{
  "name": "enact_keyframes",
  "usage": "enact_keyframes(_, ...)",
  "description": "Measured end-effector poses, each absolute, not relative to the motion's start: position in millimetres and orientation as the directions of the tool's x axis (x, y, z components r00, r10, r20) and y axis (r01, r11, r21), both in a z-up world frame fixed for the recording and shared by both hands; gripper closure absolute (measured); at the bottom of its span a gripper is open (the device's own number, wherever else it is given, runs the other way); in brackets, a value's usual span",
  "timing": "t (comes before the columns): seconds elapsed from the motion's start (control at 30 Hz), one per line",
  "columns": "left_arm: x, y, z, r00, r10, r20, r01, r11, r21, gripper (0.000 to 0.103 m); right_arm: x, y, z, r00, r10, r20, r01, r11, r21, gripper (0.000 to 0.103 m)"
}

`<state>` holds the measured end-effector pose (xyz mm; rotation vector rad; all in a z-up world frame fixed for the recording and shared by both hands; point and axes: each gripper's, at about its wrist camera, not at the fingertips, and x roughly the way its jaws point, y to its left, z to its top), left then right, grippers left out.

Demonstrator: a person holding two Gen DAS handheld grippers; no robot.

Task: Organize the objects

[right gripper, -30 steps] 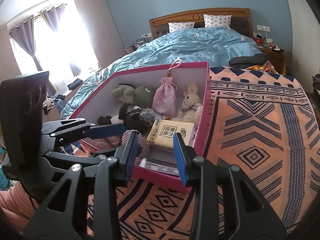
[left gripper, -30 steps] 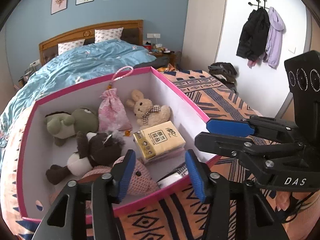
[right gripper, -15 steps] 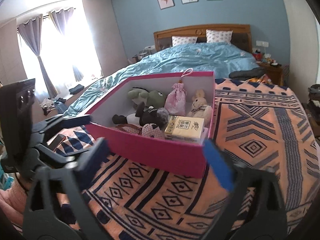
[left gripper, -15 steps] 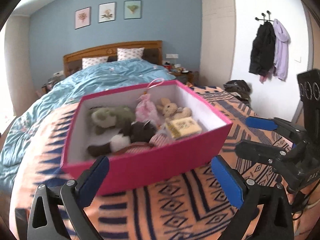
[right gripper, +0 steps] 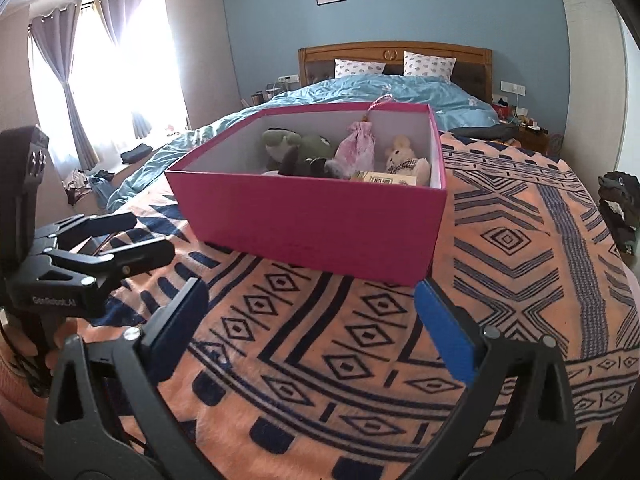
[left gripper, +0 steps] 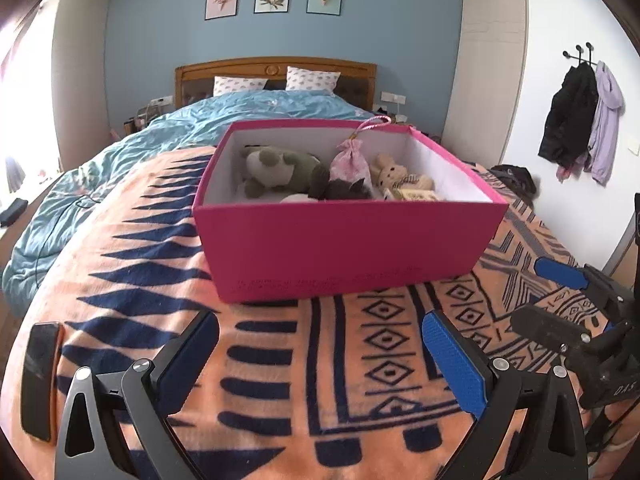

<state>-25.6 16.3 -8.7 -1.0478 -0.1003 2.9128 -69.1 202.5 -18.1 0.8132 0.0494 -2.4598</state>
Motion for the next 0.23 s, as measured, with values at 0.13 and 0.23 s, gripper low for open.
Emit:
enact_keyframes(0.13, -18.0, 22.9, -8.3, -0.788, 0.035, -0.615, -0.017, -0.999, -0.035, 0.0, -64.8, 197.0, -21.2, -0.671, -0.483, -0.563, 0.511, -0.851, 0.121, 0.0)
enact_keyframes(0.23, -16.1, 23.6, -7.6, -0.788, 0.041, -0.614, -0.018, -0.999, -0.043, 0.0, -61.5, 192.7, -23.0, -0.672, -0.479, -0.565, 0.514, -0.851, 0.111, 0.0)
